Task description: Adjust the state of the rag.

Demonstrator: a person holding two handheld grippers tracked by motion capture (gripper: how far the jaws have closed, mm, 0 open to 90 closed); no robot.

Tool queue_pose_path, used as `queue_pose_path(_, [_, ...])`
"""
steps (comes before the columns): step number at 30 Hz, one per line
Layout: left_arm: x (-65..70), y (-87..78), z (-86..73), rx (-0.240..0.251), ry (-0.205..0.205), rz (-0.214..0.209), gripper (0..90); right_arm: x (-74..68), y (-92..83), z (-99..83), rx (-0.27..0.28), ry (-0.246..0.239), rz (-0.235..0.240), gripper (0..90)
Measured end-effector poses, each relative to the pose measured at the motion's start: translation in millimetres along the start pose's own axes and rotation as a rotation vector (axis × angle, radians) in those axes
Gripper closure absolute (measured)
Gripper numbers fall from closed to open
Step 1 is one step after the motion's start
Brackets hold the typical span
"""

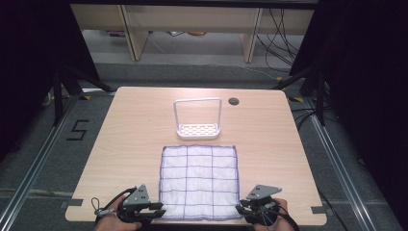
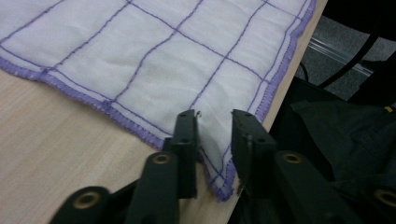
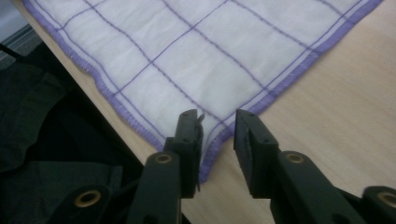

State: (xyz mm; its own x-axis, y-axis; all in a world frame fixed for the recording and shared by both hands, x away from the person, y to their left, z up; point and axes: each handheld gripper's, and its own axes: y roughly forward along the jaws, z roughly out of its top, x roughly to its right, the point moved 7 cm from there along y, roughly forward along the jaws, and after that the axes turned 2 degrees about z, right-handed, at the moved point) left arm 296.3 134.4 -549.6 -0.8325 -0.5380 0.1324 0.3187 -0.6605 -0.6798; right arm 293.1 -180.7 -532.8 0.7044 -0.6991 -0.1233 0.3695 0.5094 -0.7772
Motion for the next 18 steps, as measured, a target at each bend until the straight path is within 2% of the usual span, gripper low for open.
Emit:
queue_pose_path(1, [-2.8, -1.6, 2.9, 0.029, -0.027, 0.004, 58.0, 2.0, -3.1, 1.3, 0.004, 0.005, -0.004, 64.3])
queue_pose_path(3, [-12.3, -5.7, 7.8, 0.055, -0.061, 0.024, 53.9, 8.9, -7.3, 7.2, 0.051, 0.014, -0.035, 61.7])
queue_pose_path(6, [-36.9, -6.5, 20.5, 0.096, -0.101, 0.079, 47.5, 20.6, -14.2, 21.0, 0.089, 0.002, -0.073, 58.4])
queue_pose_path(7, [-36.9, -6.5, 20.5, 0.096, -0.101, 0.079, 46.9, 20.6, -14.2, 21.0, 0.089, 0.002, -0.073, 58.4])
queue_pose_path(8, [-45.9, -5.5, 24.9, 0.104, -0.108, 0.101, 46.9, 25.4, -13.9, 26.4, 0.104, -0.012, -0.08, 57.2])
queue_pose_path(9, [-55.3, -3.7, 29.0, 0.107, -0.112, 0.117, 45.0, 33.3, -12.6, 35.7, 0.121, -0.005, -0.091, 56.0])
queue_pose_path(10, [-64.3, -1.8, 33.3, 0.115, -0.133, 0.138, 45.0, 33.3, -12.6, 35.7, 0.121, -0.005, -0.091, 55.7])
queue_pose_path(11, [-83.7, 1.5, 39.5, 0.1, -0.14, 0.168, 43.1, 42.1, -9.6, 44.7, 0.126, 0.006, -0.103, 54.4])
queue_pose_path(12, [-90.2, 2.4, 41.5, 0.097, -0.146, 0.179, 42.8, 47.4, -7.3, 49.1, 0.132, 0.004, -0.111, 54.3])
queue_pose_path(13, [-90.2, 2.4, 41.5, 0.097, -0.146, 0.179, 42.6, 47.4, -7.3, 49.1, 0.132, 0.004, -0.111, 54.3])
queue_pose_path(14, [-106.0, 4.6, 47.7, 0.097, -0.166, 0.201, 41.9, 57.5, -2.6, 57.2, 0.138, 0.013, -0.108, 54.1])
queue_pose_path(15, [-106.0, 4.6, 47.7, 0.097, -0.166, 0.201, 41.8, 57.5, -2.6, 57.2, 0.138, 0.013, -0.108, 54.1])
queue_pose_path(16, [-111.6, 4.8, 49.8, 0.083, -0.157, 0.209, 42.2, 69.1, 2.3, 64.5, 0.137, 0.012, -0.114, 53.4])
queue_pose_path(17, [-115.9, 6.5, 53.1, 0.098, -0.16, 0.219, 42.2, 69.1, 2.3, 64.5, 0.137, 0.012, -0.114, 53.4])
queue_pose_path(18, [-119.5, 7.7, 55.3, 0.095, -0.153, 0.219, 42.8, 74.8, 4.4, 68.5, 0.141, 0.012, -0.117, 53.2])
